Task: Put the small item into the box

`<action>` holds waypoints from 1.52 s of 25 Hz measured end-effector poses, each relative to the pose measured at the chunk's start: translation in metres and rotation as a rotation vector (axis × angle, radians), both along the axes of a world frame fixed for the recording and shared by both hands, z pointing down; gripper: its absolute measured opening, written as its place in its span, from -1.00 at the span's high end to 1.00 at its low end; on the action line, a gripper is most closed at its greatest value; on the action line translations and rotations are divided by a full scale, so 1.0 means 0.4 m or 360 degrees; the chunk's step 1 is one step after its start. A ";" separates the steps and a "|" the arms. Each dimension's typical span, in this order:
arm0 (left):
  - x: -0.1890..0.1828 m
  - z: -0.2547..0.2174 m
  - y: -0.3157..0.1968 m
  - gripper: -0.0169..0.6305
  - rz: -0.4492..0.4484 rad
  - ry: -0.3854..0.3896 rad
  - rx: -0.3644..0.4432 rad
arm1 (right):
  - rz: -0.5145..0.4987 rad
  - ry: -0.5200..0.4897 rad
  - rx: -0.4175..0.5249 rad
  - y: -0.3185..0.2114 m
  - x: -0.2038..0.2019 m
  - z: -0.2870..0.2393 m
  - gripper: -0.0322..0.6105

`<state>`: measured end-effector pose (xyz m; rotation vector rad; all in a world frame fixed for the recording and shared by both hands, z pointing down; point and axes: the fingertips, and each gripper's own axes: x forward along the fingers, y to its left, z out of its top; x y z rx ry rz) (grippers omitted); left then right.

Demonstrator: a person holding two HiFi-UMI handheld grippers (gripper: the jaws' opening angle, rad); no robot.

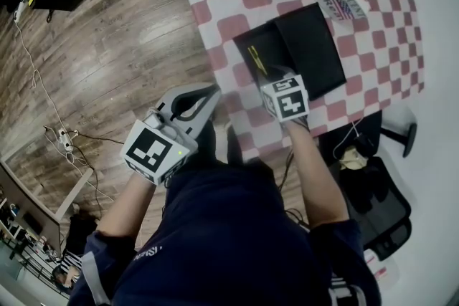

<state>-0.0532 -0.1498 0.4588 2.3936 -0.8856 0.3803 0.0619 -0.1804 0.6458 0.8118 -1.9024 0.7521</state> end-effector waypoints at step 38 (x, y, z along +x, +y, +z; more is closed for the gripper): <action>0.195 -0.205 0.009 0.84 0.0199 -0.0118 0.0321 | 0.0113 -0.0513 0.0552 0.072 0.076 -0.473 0.80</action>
